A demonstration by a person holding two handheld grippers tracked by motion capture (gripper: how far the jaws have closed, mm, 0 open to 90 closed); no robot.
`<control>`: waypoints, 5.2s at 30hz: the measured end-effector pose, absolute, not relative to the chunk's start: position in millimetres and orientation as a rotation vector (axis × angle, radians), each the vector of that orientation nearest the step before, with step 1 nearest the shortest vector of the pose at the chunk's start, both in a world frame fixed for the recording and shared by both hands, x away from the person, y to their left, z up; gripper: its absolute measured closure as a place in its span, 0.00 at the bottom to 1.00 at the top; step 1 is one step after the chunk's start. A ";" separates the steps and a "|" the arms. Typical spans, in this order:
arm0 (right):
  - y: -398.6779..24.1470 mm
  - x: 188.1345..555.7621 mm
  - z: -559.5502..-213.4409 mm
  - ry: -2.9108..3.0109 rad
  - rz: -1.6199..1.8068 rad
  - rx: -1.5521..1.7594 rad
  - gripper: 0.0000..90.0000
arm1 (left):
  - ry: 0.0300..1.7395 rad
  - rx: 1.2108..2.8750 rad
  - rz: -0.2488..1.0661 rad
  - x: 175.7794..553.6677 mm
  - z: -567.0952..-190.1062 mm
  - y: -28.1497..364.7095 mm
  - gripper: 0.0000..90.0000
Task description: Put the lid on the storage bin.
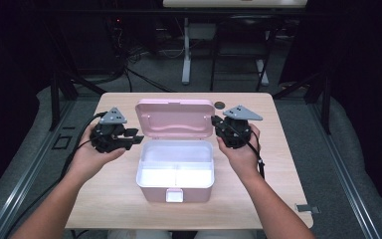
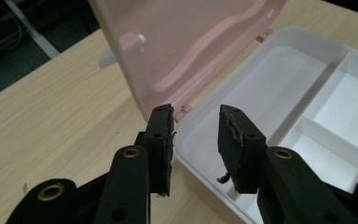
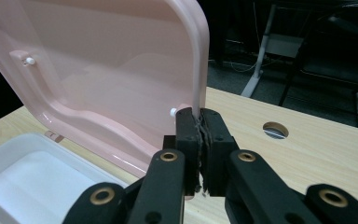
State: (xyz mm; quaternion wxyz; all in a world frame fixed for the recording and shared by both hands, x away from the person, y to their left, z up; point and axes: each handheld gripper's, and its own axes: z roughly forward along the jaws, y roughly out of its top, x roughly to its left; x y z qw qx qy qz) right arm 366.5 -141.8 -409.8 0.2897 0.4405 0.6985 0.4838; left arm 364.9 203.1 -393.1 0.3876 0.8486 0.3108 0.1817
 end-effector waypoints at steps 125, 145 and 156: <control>-160.2 249.4 -455.7 2.000 1.431 1.041 0.84 | 0.762 1.955 0.555 271.1 -445.0 217.1 0.81; -164.5 248.6 -465.8 2.033 1.424 1.078 0.82 | 0.790 1.973 0.506 270.5 -453.9 225.2 0.80; -171.9 243.1 -465.9 2.030 1.429 1.091 0.81 | 0.797 1.980 0.499 268.1 -453.8 231.0 0.79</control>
